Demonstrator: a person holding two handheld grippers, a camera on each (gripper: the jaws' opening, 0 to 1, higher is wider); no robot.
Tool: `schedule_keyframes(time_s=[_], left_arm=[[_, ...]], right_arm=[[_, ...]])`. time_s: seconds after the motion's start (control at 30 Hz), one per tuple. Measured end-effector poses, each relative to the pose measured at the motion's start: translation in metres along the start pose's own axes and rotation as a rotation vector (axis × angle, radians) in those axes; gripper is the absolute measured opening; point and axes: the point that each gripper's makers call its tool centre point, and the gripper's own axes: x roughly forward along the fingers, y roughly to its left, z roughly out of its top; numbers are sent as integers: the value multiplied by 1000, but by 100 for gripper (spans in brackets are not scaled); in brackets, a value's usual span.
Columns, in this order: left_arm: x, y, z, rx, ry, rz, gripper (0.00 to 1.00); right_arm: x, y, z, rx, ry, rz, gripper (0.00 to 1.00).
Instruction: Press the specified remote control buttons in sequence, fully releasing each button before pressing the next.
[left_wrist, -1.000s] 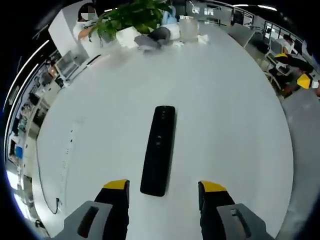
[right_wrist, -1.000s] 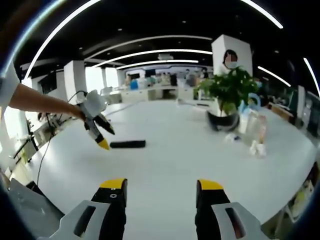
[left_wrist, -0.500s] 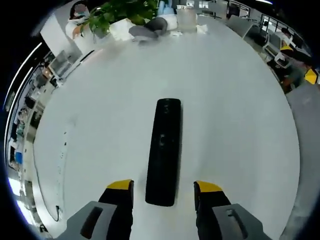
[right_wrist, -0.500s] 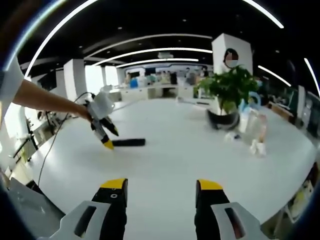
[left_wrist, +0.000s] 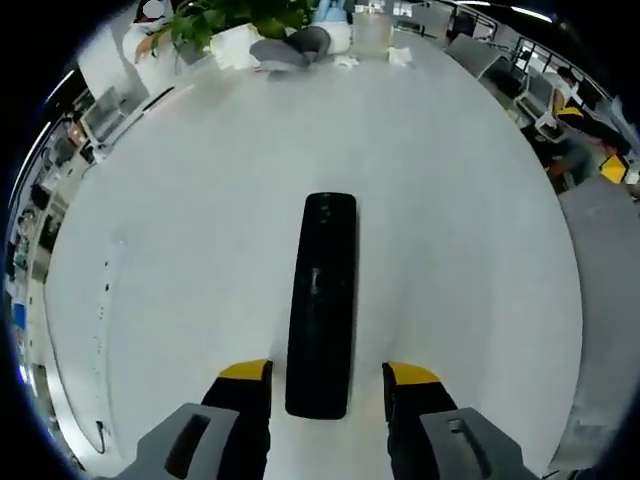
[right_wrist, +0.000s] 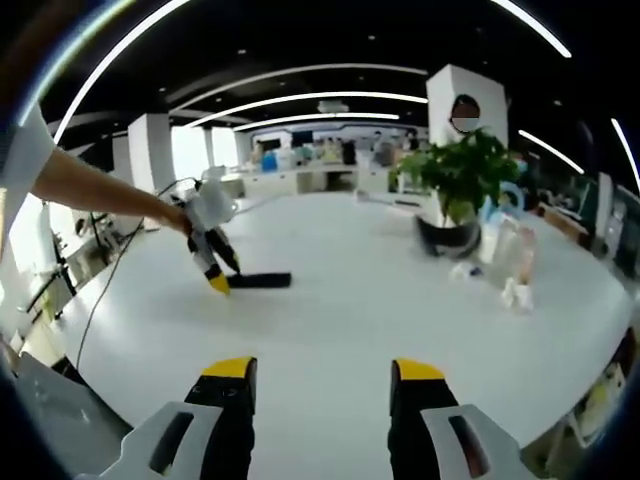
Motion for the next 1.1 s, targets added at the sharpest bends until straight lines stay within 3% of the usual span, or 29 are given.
schedule_keyframes(time_s=[0.37,0.87,1.1], left_arm=[[0,-1,-1,-22,2,2,43],[-1,-14,0,-80,-10,34,24],[0,-15,0,-90,10,47,23]], right_arm=[[-1,2,1,-3,-4,9,50],[-3,2,4,3,-20,11,50],[-3,3,5,-6,-25,13,49]])
